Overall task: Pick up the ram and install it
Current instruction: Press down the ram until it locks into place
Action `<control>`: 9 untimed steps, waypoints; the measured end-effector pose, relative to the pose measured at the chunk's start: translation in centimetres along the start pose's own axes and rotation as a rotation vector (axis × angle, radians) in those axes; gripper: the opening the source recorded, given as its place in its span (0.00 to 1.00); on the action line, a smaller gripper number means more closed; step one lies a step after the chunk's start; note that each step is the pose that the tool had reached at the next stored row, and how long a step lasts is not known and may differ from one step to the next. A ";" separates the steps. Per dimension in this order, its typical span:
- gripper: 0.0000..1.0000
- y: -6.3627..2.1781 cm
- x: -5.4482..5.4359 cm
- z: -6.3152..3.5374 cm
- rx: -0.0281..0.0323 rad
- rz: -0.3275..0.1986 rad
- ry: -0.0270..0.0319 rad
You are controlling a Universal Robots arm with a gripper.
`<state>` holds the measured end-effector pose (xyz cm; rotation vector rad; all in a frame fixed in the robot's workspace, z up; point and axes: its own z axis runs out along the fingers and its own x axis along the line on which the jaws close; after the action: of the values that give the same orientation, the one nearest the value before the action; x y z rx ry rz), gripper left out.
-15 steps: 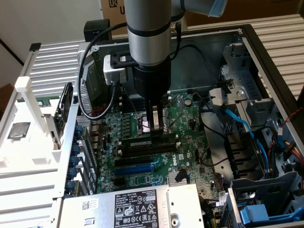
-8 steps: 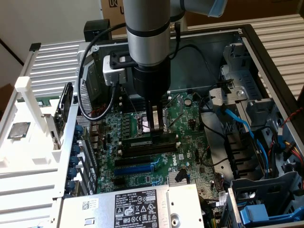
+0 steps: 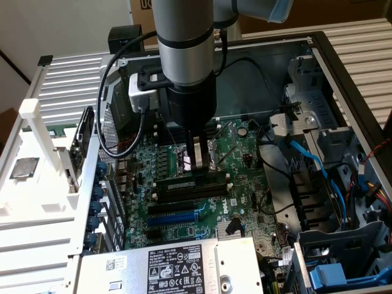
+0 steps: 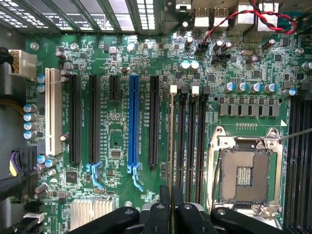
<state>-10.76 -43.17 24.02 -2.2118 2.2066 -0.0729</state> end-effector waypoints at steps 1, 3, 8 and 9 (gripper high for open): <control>0.13 0.00 0.0 0.00 0.0017 0.000 0.0000; 0.13 0.04 -0.1 -0.01 0.0045 0.000 0.0001; 0.13 0.26 -0.1 -0.02 0.0099 0.003 0.0002; 0.13 0.31 -0.1 -0.02 0.0112 0.004 0.0003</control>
<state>-11.07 -43.07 24.02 -2.2017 2.2053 -0.0853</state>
